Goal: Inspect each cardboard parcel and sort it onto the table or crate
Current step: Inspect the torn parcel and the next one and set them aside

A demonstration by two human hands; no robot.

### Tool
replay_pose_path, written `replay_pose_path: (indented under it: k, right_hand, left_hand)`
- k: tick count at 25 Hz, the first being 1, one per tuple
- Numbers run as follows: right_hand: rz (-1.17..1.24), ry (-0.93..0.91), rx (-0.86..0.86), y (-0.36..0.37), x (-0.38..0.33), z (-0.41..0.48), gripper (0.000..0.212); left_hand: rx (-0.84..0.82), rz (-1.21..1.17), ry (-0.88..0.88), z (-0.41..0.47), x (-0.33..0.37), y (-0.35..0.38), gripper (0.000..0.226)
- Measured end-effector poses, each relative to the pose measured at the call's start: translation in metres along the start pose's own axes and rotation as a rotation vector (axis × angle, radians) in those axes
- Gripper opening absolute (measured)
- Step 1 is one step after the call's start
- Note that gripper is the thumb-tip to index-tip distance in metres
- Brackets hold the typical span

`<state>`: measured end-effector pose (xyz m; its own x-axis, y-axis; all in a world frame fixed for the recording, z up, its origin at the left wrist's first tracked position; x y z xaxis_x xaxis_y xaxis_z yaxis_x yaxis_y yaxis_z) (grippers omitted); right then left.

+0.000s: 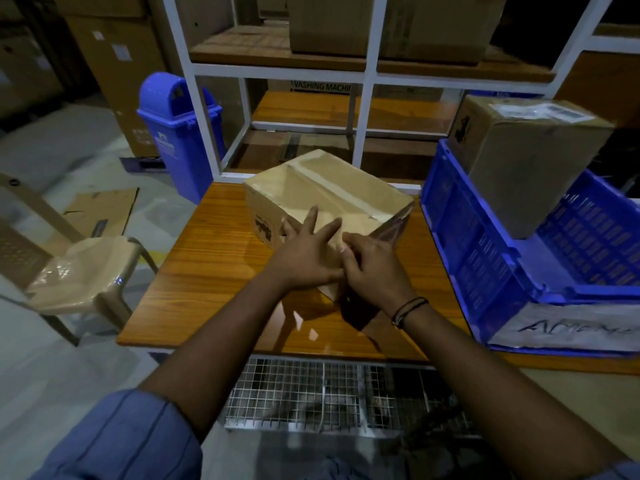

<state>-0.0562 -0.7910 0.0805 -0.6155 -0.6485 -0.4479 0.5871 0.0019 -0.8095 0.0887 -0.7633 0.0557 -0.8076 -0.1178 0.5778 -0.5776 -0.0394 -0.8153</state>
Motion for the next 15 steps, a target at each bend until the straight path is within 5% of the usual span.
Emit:
replay_pose_path:
  k: [5, 10, 15]
  right_hand:
    - [-0.017, 0.201, 0.131, -0.028, 0.038, 0.034, 0.025]
    - [-0.101, 0.301, -0.237, -0.024, 0.088, 0.038, 0.076]
    - [-0.223, 0.241, -0.298, -0.004, 0.08, 0.028, 0.112]
  left_hand:
    - [0.183, 0.044, 0.019, 0.007, 0.012, 0.002, 0.083]
    - [0.038, -0.317, 0.061, 0.013, -0.029, -0.033, 0.07]
    - [0.221, -0.119, 0.09, 0.008, -0.026, -0.029, 0.086]
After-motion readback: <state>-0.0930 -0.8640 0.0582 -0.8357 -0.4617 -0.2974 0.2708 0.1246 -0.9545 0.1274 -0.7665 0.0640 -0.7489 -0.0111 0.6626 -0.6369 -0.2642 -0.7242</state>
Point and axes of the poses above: each hand's wrist, its own z-axis towards the middle knuckle, its own y-axis out of the palm, x = y × z, the point moved 7 cm from there along z, towards the middle knuckle, and after that the axes turned 8 degrees about -z, right-handed, at the moved point
